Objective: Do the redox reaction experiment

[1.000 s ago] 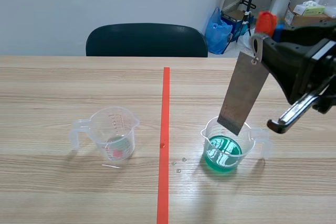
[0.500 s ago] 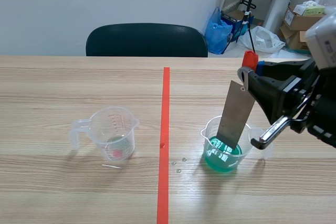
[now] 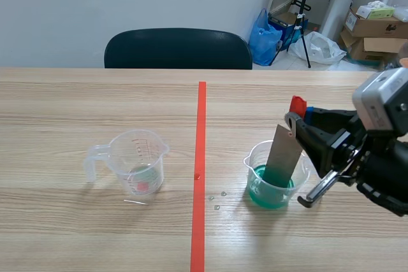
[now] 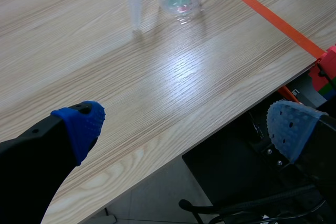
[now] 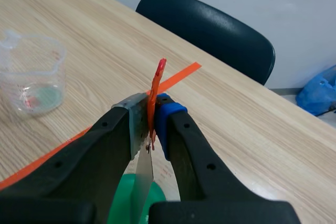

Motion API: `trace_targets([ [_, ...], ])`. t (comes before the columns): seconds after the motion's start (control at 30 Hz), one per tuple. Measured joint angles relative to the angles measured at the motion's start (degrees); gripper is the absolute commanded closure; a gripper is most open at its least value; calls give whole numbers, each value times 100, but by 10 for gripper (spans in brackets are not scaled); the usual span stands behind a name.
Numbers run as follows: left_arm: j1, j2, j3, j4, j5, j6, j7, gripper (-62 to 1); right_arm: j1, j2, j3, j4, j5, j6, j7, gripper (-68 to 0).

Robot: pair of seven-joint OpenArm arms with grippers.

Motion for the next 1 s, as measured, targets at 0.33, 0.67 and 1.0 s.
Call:
trace_targets([
  [0.33, 0, 0, 0, 0, 0, 0, 2, -623, 66, -61, -15, -356, -201, -2, 542, -13],
  [0.67, 0, 0, 0, 0, 0, -4, 2, -623, 81, -61, -13, -356, -289, -4, 560, -13],
  [1.0, 0, 0, 0, 0, 0, -4, 2, -623, 81, -61, -13, -356, -286, -4, 542, -13],
])
